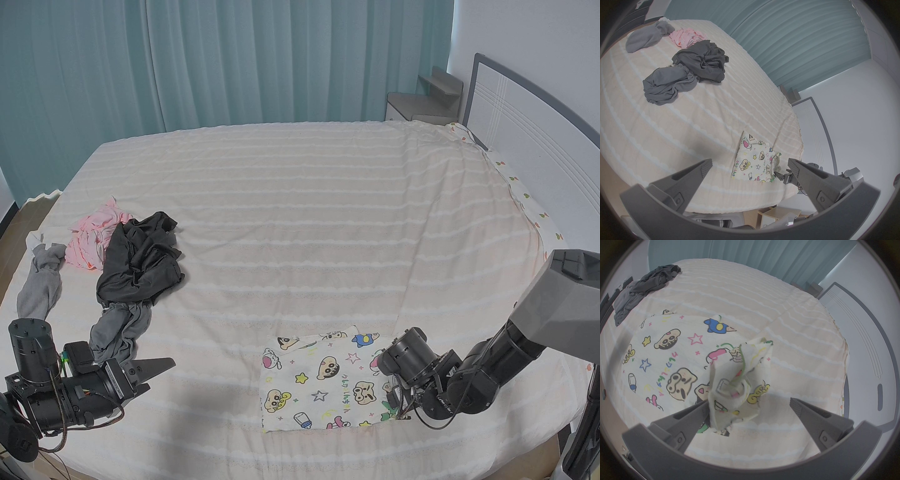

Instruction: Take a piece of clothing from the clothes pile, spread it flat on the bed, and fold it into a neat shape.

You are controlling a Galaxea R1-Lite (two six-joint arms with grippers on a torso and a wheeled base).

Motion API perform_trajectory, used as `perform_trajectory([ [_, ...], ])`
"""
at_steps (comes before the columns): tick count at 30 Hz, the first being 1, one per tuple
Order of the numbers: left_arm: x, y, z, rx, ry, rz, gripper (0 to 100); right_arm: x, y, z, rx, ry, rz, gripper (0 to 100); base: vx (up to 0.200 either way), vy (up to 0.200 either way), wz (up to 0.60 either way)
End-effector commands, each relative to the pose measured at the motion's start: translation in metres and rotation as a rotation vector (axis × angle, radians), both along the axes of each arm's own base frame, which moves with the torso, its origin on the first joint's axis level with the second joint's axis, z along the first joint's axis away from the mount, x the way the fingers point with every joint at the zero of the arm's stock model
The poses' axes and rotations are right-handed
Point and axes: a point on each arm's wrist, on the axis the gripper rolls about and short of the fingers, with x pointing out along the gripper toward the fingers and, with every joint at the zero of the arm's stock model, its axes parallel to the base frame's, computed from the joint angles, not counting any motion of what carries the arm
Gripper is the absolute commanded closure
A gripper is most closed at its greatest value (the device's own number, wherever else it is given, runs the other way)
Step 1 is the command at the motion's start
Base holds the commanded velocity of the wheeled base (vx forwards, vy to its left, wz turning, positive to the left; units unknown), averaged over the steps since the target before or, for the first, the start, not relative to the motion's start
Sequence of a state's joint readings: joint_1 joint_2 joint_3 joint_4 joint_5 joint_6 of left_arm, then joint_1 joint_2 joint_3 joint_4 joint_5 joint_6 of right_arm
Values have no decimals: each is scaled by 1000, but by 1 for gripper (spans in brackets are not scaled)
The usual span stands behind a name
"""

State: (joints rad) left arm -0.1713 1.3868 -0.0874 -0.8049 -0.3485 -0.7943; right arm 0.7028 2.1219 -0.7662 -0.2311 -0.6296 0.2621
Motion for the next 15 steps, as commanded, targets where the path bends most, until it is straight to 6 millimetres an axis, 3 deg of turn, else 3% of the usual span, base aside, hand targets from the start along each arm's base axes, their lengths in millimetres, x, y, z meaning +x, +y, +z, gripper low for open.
perform_trajectory([
  [1, 0, 0, 0, 0, 1, 0, 0, -10, -17, 3, 1, -2, -22, 0, 0, 0, 0],
  [10, 0, 0, 0, 0, 1, 0, 0, -26, -44, 6, -9, 14, -71, 0, 0, 0, 0],
  [15, 0, 0, 0, 0, 1, 0, 0, -32, -61, 26, 48, -51, -101, 0, 0, 0, 0],
])
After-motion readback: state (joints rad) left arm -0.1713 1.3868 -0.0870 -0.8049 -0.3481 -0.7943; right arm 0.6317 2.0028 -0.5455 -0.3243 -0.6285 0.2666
